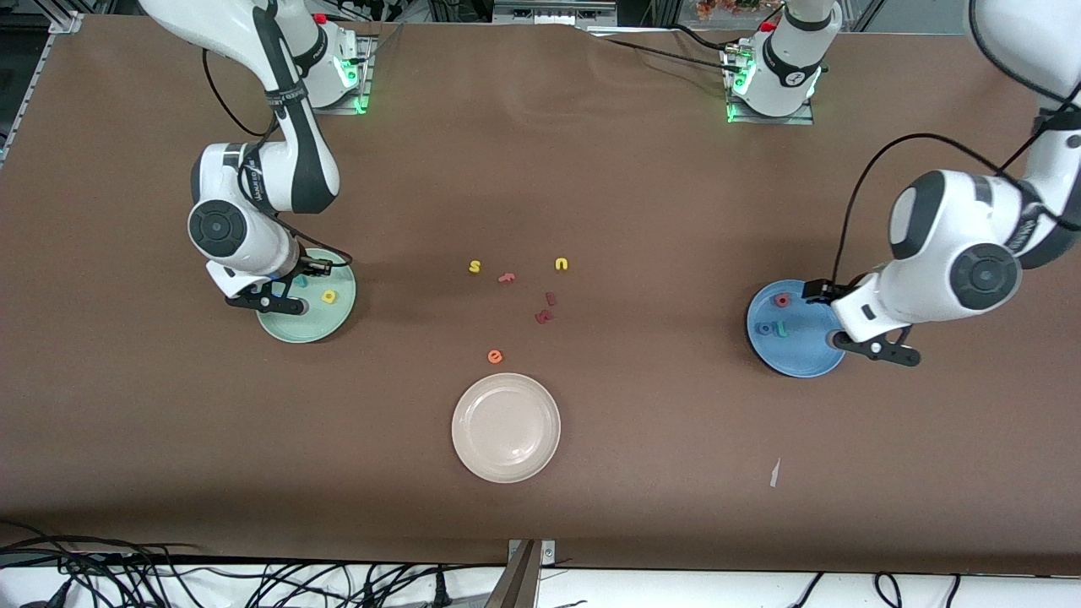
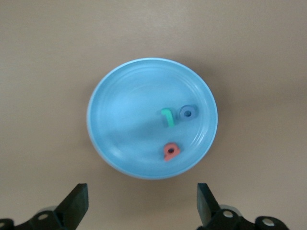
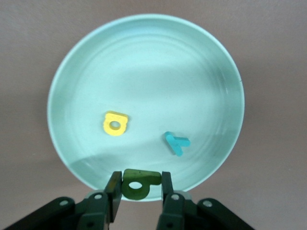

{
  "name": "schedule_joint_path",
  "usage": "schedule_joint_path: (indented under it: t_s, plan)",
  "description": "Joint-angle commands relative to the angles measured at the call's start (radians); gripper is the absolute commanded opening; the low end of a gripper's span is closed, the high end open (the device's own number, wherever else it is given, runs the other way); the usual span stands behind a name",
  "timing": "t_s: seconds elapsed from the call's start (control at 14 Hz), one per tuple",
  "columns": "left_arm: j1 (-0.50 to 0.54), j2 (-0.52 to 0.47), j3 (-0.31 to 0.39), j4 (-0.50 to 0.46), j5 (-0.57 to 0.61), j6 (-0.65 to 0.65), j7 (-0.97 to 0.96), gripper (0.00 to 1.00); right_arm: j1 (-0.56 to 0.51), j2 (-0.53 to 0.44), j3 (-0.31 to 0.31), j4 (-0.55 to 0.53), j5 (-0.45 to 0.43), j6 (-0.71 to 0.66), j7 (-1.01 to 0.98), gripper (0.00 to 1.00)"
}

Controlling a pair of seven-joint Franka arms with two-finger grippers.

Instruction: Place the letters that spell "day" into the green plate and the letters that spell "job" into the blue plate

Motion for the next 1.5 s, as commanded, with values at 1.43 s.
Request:
schedule_joint_path:
  t_s: [1.43]
  plan:
    - [-0.385,-0.345,0.450,0.126,-0.185,-0.365,0.011,1.00,0.006,-0.143,-0.214,0.645,-0.070,-0.675,-0.301,1.00]
